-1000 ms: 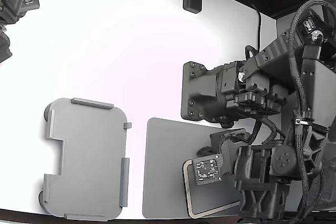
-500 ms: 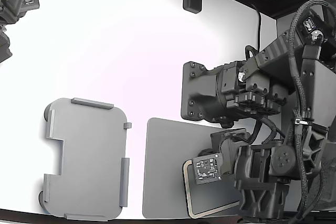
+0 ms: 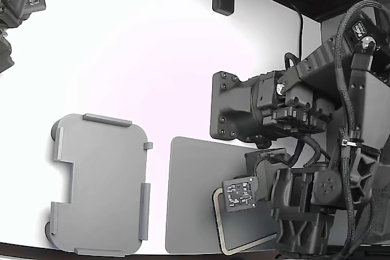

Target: Move top rectangular frame to the holder.

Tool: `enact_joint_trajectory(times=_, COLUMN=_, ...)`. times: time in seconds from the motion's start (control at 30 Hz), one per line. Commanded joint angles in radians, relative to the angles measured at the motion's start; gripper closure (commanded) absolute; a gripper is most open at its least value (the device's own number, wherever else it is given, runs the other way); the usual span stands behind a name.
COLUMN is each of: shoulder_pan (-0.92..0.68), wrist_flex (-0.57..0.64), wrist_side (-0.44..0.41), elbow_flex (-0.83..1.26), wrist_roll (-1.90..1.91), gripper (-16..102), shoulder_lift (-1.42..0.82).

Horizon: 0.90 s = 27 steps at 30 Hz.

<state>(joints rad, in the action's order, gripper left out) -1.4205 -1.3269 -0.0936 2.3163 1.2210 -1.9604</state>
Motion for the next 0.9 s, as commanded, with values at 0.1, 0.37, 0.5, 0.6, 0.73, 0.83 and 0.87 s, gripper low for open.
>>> enact_joint_trajectory(times=0.1, shoulder_pan=0.034, wrist_flex=-0.052, wrist_side=-0.015, elbow_flex=-0.101, wrist_roll=0.002, gripper=97, shoulder_lift=0.0)
enact_joint_trajectory(times=0.37, shoulder_pan=0.201, wrist_flex=-0.201, wrist_side=-0.046, elbow_flex=-0.334, wrist_roll=0.02, gripper=97, shoulder_lift=-0.008)
enact_joint_trajectory(times=0.5, shoulder_pan=0.307, wrist_flex=-0.298, wrist_side=-0.101, elbow_flex=-0.523, wrist_roll=0.06, gripper=97, shoulder_lift=0.066)
enact_joint_trajectory(times=0.6, shoulder_pan=0.368, wrist_flex=-0.322, wrist_side=-0.104, elbow_flex=-0.64, wrist_roll=0.218, gripper=97, shoulder_lift=0.12)
enact_joint_trajectory(times=0.73, shoulder_pan=0.454, wrist_flex=-0.328, wrist_side=-0.103, elbow_flex=-0.752, wrist_roll=0.402, gripper=97, shoulder_lift=0.183)
enact_joint_trajectory(times=0.83, shoulder_pan=0.522, wrist_flex=-0.33, wrist_side=-0.101, elbow_flex=-0.798, wrist_roll=0.468, gripper=97, shoulder_lift=0.227)
enact_joint_trajectory(times=0.87, shoulder_pan=0.54, wrist_flex=-0.33, wrist_side=-0.097, elbow_flex=-0.811, wrist_roll=0.472, gripper=97, shoulder_lift=0.239)
